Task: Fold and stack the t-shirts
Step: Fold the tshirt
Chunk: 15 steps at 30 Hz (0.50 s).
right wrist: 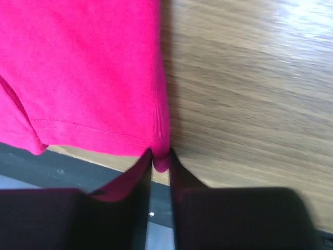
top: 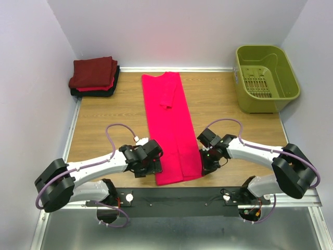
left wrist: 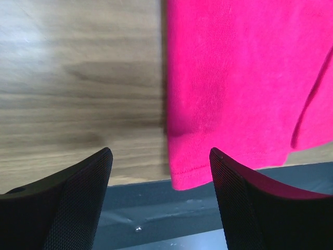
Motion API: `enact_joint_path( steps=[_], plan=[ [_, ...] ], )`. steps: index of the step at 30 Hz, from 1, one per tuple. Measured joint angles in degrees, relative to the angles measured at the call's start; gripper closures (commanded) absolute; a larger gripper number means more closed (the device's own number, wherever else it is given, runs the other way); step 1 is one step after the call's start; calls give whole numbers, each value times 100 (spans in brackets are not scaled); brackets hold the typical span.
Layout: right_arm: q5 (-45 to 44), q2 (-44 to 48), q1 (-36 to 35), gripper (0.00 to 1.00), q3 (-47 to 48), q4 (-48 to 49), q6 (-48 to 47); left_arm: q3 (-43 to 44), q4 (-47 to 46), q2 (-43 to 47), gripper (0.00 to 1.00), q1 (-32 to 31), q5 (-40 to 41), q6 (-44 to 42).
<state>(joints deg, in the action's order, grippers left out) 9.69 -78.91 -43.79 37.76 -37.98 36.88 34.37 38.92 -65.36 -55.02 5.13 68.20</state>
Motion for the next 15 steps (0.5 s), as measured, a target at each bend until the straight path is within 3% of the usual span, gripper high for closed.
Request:
enact_joint_path(
  steps=[2, 4, 15],
  plan=[
    [94, 0, 0, 97, -46, 79, -7, 0, -9, -144, 20, -136, -52, 70],
    [166, 2, 0, 99, -61, 125, -28, 2, -15, -256, 21, -227, -94, 127],
    [267, 13, 0, 99, -96, 190, -55, 133, 0, -494, 41, -474, -186, 415]
  ],
)
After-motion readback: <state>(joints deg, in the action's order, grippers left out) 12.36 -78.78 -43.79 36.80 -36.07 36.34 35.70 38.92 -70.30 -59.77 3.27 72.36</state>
